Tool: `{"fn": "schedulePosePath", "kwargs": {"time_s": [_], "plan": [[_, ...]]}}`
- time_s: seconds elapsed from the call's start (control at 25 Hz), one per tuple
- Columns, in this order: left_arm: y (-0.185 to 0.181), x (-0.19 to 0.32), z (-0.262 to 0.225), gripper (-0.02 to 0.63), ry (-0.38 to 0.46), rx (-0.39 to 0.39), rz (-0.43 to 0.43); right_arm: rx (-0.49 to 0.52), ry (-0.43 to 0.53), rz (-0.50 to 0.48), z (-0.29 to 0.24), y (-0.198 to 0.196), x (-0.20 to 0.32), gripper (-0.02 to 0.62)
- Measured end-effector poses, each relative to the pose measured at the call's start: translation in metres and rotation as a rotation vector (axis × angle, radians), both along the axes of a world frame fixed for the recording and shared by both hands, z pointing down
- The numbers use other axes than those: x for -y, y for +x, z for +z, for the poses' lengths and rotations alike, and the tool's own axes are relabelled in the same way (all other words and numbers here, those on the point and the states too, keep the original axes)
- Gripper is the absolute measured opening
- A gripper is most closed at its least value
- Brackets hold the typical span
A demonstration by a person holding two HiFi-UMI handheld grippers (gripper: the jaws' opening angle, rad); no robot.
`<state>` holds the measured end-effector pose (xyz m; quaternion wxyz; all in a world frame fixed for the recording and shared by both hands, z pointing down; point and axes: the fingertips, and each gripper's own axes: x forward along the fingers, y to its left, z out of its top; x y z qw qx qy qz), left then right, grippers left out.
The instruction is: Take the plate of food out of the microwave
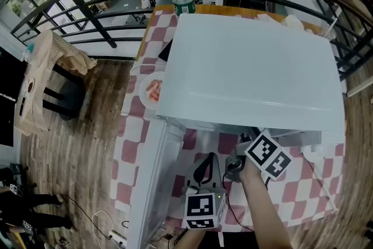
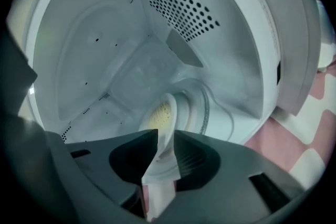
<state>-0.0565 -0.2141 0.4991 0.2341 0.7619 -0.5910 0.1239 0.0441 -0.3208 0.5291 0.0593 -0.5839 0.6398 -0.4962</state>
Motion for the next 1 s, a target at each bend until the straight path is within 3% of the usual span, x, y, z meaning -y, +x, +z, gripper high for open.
{"fn": "schedulePosePath", "kwargs": {"time_s": [0.28, 0.64, 1.0], "plan": [[-0.004, 0.002, 0.003, 0.008, -0.004, -0.005, -0.013, 0.020, -0.031, 0.018, 0.002, -0.002, 0.006, 0.112], [-0.002, 0.004, 0.003, 0.008, -0.006, -0.004, -0.006, 0.069, -0.080, 0.075, 0.005, -0.001, 0.008, 0.030], [-0.002, 0.005, 0.004, 0.008, -0.004, 0.003, -0.004, 0.146, -0.076, 0.108, 0.004, 0.006, -0.003, 0.032]]}}
